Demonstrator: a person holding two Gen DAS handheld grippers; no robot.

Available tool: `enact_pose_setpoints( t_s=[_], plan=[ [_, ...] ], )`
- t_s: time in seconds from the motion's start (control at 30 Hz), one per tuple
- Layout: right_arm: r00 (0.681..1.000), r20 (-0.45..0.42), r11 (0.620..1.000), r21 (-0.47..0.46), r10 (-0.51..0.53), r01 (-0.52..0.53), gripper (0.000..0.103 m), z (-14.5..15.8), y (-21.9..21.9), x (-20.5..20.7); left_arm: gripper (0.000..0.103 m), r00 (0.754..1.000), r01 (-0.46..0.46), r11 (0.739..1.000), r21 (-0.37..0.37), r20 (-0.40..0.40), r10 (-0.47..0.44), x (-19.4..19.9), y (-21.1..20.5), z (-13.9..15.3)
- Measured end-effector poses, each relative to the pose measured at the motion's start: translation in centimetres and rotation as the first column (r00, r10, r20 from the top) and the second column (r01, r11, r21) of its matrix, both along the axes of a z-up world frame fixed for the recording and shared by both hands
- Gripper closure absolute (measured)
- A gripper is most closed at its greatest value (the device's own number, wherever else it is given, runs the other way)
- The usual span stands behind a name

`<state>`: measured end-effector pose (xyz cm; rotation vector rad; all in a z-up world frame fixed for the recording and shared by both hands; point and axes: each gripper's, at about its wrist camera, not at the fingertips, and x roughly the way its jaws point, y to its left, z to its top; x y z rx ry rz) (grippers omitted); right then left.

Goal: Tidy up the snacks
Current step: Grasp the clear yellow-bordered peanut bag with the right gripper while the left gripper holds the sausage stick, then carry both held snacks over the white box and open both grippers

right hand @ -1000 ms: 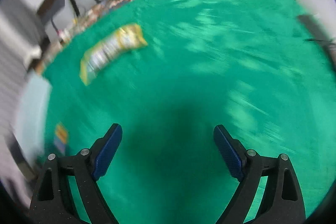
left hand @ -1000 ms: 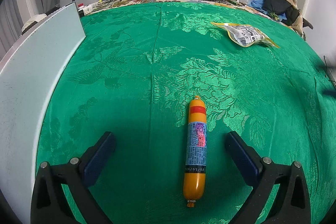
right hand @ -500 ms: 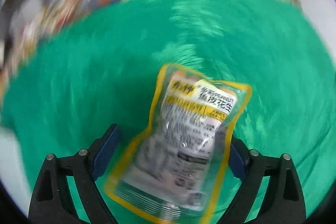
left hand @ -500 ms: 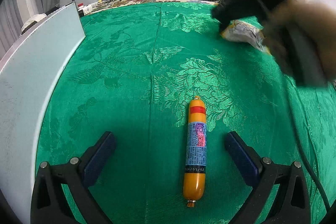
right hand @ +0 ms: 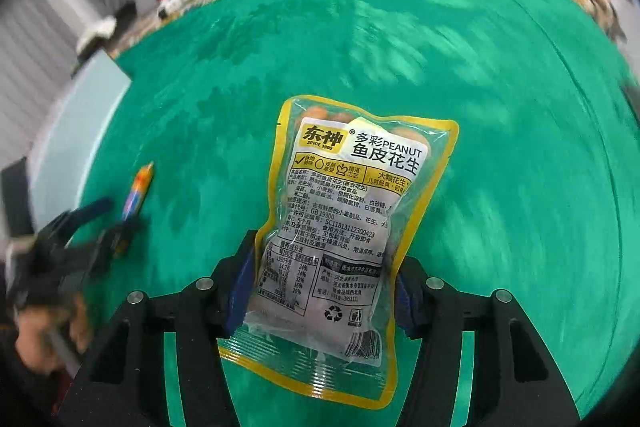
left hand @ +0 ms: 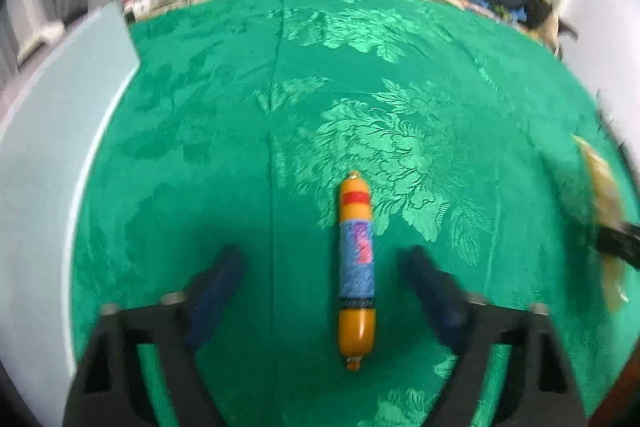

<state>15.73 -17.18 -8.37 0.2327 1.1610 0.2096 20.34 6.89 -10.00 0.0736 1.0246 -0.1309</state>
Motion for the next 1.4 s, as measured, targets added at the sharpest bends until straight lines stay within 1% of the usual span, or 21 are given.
enact_pose_setpoints(
  t_s=[0.03, 0.07, 0.1, 0.13, 0.23, 0.27, 0.4, 0.5, 0.57, 0.63, 0.73, 0.8, 0.9, 0.97, 1.0, 1.03, 1.07, 1.13, 1.17, 1.23, 1.4],
  plan=[
    [1.000, 0.006, 1.000, 0.014, -0.023, 0.023, 0.043, 0.1, -0.5, -1.0, 0.080, 1.000, 0.024, 1.000, -0.013, 0.004, -0.024, 0.1, -0.7, 0.3],
    [0.999, 0.010, 0.998, 0.031, -0.048, 0.048, 0.043, 0.3, -0.9, -2.4, 0.087, 0.999, 0.034, 0.999, 0.010, -0.008, -0.034, 0.3, -1.4, 0.6],
    [0.997, 0.014, 0.997, 0.047, -0.070, 0.069, 0.043, 0.4, -1.5, -3.5, 0.088, 0.999, 0.041, 0.999, 0.019, -0.022, -0.041, 0.5, -1.7, 0.7],
    [0.995, 0.020, 0.994, 0.064, -0.094, 0.092, 0.043, 0.5, -2.1, -4.8, 0.088, 0.999, 0.044, 0.999, -0.004, -0.030, -0.044, 0.5, -1.6, 0.8],
    [0.995, 0.040, 0.994, 0.066, -0.093, 0.090, 0.043, 1.6, -1.7, -5.5, 0.088, 0.999, -0.007, 0.990, -0.141, -0.041, 0.002, -0.8, 0.3, 1.5],
    [0.995, 0.055, 0.996, 0.057, -0.078, 0.075, 0.043, 2.1, -1.5, -5.6, 0.088, 0.999, -0.035, 0.976, -0.216, -0.044, 0.026, -1.6, 1.4, 2.0],
    [0.993, 0.114, 0.999, 0.046, -0.018, 0.013, 0.043, 4.5, 0.4, -5.8, 0.088, 0.992, -0.124, 0.909, -0.397, -0.015, 0.129, -5.4, 5.8, 5.1],
    [0.983, 0.179, 0.995, 0.071, 0.049, -0.063, 0.043, 7.6, 3.7, -5.0, 0.088, 0.978, -0.158, 0.855, -0.494, 0.044, 0.206, -8.6, 9.9, 9.3],
    [0.969, 0.222, 0.987, 0.093, 0.105, -0.129, 0.043, 9.7, 6.7, -4.5, 0.088, 0.963, -0.173, 0.842, -0.511, 0.091, 0.253, -10.4, 12.9, 12.2],
    [0.949, 0.262, 0.967, 0.133, 0.176, -0.217, 0.043, 12.4, 10.6, -3.7, 0.088, 0.946, -0.196, 0.842, -0.503, 0.129, 0.298, -11.6, 16.2, 14.4],
    [0.900, 0.320, 0.912, 0.185, 0.296, -0.366, 0.043, 16.1, 18.4, -2.6, 0.088, 0.908, -0.282, 0.849, -0.446, 0.162, 0.386, -13.7, 21.8, 16.5],
    [0.862, 0.345, 0.868, 0.202, 0.371, -0.454, 0.043, 17.7, 23.6, -2.3, 0.088, 0.878, -0.368, 0.855, -0.364, 0.165, 0.449, -14.8, 25.2, 16.4],
    [0.799, 0.364, 0.795, 0.205, 0.479, -0.570, 0.042, 18.8, 31.7, -2.6, 0.086, 0.840, -0.483, 0.845, -0.231, 0.150, 0.522, -16.5, 29.4, 14.7],
    [0.756, 0.368, 0.747, 0.202, 0.541, -0.633, 0.035, 18.3, 36.9, -2.8, 0.068, 0.816, -0.547, 0.824, -0.146, 0.126, 0.564, -17.6, 31.4, 13.1],
    [0.747, 0.354, 0.731, 0.207, 0.563, -0.650, 0.029, 17.6, 38.7, -2.8, 0.042, 0.801, -0.577, 0.808, -0.115, 0.115, 0.588, -18.2, 32.1, 12.5],
    [0.740, 0.320, 0.718, 0.208, 0.591, -0.664, 0.028, 16.5, 40.8, -2.7, 0.022, 0.787, -0.597, 0.796, -0.096, 0.119, 0.605, -19.2, 32.5, 12.1],
    [0.738, 0.281, 0.717, 0.194, 0.613, -0.670, 0.028, 15.4, 42.4, -2.6, 0.018, 0.768, -0.621, 0.781, -0.074, 0.141, 0.624, -20.3, 32.7, 11.9],
    [0.740, 0.236, 0.724, 0.166, 0.630, -0.670, 0.028, 14.0, 43.8, -2.6, 0.014, 0.750, -0.640, 0.767, -0.051, 0.177, 0.637, -21.7, 32.7, 12.1],
    [0.741, 0.240, 0.725, 0.167, 0.627, -0.668, 0.028, 13.6, 43.6, -2.9, 0.012, 0.746, -0.643, 0.765, -0.038, 0.194, 0.637, -22.5, 32.4, 12.3],
    [0.741, 0.253, 0.731, 0.151, 0.622, -0.665, 0.028, 13.4, 42.7, -3.5, 0.001, 0.733, -0.658, 0.753, -0.022, 0.214, 0.646, -23.4, 32.4, 12.6],
    [0.740, 0.293, 0.764, 0.047, 0.605, -0.643, 0.027, 14.2, 40.5, -4.6, 0.001, 0.685, -0.711, 0.703, 0.020, 0.250, 0.685, -24.2, 31.3, 14.4]
  ],
)
